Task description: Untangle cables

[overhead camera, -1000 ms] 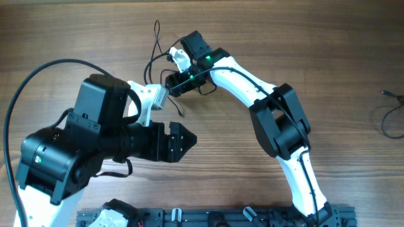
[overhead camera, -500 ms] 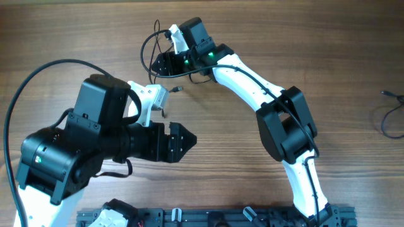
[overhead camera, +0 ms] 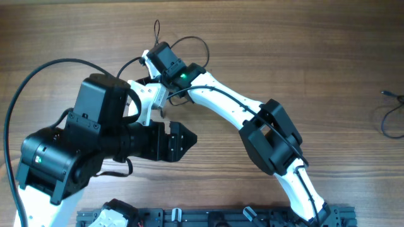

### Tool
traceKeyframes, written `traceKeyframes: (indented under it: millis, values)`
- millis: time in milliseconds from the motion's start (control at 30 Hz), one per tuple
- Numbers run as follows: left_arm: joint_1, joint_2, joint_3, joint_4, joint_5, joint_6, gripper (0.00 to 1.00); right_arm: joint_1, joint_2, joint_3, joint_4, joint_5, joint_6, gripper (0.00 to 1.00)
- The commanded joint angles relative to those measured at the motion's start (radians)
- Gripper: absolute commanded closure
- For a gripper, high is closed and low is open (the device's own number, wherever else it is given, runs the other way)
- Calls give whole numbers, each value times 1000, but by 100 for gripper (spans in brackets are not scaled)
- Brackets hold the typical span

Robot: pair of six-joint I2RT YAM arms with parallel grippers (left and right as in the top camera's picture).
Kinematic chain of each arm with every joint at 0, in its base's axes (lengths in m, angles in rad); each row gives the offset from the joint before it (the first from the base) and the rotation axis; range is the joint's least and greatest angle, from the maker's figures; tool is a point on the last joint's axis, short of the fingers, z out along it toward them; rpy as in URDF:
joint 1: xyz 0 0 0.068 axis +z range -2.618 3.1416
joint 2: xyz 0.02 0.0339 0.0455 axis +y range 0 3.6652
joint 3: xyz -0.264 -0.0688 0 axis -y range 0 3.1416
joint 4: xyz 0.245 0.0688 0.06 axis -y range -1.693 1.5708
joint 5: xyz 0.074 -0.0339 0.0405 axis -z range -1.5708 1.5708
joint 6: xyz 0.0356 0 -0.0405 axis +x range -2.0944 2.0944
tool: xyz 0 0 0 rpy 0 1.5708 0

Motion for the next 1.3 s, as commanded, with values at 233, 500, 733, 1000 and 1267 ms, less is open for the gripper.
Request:
traceKeyframes:
  millis: [233,500,733,1000,1267]
  values:
    - [-6,0,8,2,-6,3,9,-42,-31,13,-270,215,-68,96]
    - [-6,0,8,3,-6,26,8,-393,-127,13,-753,286,-80,96]
    - [-6,0,8,22,-6,29,7,-753,-381,13,-893,249,-83,96]
    - [-6,0,8,48,-11,29,5,-789,-869,13,-937,106,-112,96]
    - [-6,0,8,48,-28,29,5,-789,-1263,13,-835,126,-115,96]
